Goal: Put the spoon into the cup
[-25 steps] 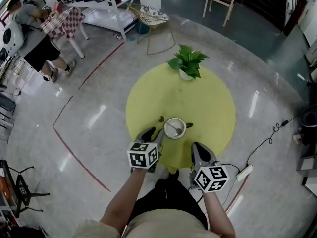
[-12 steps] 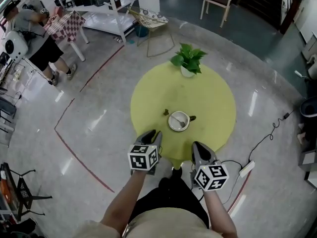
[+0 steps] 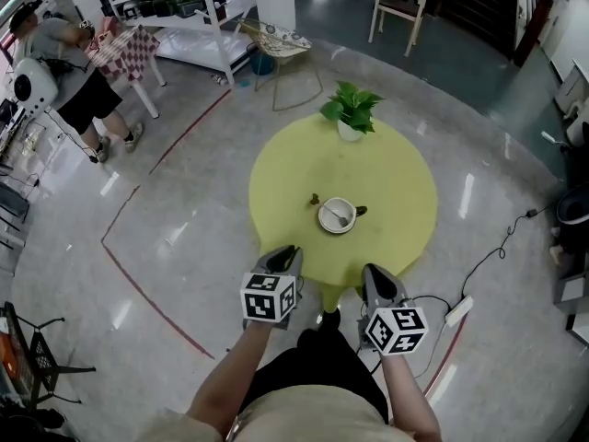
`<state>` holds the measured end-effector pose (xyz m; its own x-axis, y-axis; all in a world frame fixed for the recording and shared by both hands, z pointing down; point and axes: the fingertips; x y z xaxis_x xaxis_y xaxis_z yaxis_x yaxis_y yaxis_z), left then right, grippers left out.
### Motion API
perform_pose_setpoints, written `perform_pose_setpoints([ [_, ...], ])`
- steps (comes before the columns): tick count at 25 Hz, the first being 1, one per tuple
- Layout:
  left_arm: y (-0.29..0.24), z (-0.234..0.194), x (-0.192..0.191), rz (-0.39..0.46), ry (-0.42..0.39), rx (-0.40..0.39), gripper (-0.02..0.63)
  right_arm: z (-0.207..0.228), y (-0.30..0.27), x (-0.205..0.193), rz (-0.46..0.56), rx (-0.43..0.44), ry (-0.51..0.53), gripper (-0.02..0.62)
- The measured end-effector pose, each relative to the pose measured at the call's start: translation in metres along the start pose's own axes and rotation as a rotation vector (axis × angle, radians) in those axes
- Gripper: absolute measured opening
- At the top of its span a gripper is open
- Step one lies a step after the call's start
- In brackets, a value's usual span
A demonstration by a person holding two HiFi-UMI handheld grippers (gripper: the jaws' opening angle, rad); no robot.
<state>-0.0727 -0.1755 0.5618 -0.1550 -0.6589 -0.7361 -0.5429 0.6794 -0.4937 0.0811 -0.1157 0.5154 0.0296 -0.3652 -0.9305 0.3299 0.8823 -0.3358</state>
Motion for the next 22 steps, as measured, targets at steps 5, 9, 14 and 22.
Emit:
perform_pose_setpoints([
  [5, 0.016, 0.004, -0.007, 0.004, -0.029, -0.022, 0.043, -0.007, 0.014, -0.004, 0.006, -0.016, 0.008, 0.002],
  [9, 0.027, 0.009, -0.011, 0.007, -0.051, -0.034, 0.037, -0.013, 0.024, -0.007, 0.010, -0.023, 0.013, 0.002],
  [14, 0.042, 0.016, -0.014, 0.017, -0.073, -0.048, 0.025, -0.020, 0.036, -0.009, 0.022, -0.040, 0.033, 0.002],
  [22, 0.069, 0.026, -0.020, 0.050, -0.086, -0.073, 0.003, -0.029, 0.057, -0.016, 0.031, -0.060, 0.058, 0.000],
])
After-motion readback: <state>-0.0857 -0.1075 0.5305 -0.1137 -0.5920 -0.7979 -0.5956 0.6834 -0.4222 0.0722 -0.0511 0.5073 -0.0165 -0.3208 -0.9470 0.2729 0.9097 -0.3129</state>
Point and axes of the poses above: the fingertips, and each gripper's own axes: y backward along the fingers, z to its right, x out of its top, and after that the axes turned 11 degrees about y, right-handed
